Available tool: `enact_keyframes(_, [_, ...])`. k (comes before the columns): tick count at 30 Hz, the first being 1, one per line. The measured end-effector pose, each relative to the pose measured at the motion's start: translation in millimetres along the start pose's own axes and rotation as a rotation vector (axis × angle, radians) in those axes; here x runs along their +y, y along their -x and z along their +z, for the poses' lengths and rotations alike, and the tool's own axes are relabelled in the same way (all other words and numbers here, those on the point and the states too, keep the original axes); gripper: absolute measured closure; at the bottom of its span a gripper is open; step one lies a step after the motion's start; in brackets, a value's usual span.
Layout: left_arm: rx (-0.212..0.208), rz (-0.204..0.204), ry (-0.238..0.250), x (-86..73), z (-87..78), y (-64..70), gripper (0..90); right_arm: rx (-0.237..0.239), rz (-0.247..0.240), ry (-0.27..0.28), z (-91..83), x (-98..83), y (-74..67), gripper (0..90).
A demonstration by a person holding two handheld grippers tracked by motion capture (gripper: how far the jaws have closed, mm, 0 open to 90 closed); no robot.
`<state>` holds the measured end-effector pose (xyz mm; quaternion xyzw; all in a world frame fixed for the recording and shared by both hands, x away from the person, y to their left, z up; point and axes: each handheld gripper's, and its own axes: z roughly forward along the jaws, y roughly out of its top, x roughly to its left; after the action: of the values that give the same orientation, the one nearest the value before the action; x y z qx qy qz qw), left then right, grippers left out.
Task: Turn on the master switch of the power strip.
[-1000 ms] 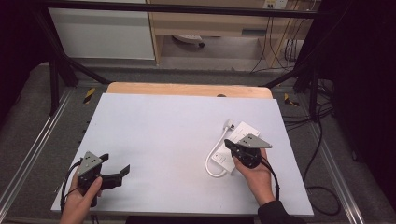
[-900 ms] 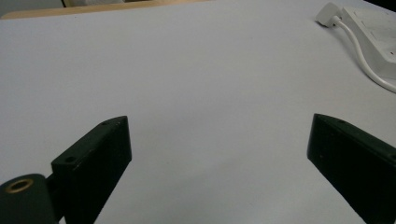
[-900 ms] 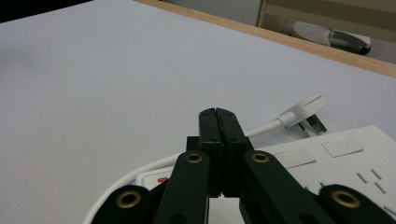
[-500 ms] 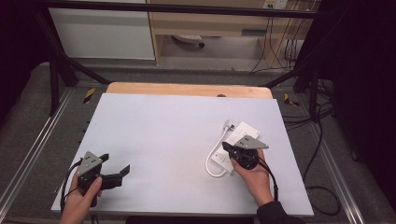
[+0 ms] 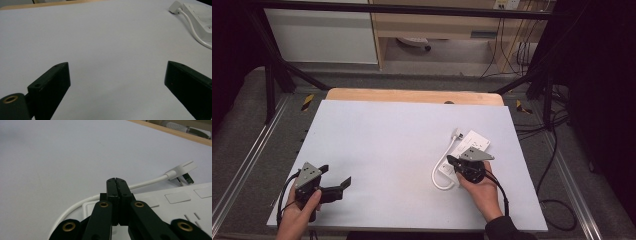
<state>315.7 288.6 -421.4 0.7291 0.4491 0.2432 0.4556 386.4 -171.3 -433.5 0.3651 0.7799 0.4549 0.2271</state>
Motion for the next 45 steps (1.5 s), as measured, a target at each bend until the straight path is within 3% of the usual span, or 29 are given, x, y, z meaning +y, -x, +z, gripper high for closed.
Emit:
enact_keyframes(9, [0.004, -0.005, 0.003, 0.0, -0.6, -0.4, 6.4, 0.017, -0.011, -0.030, 2.7, -5.1, -4.4, 90.0])
enact_keyframes(45, [-0.002, 0.000, 0.001, 0.1, -0.4, -0.1, 6.4, 0.034, -0.011, -0.059, 0.8, -8.4, -11.0, 90.0])
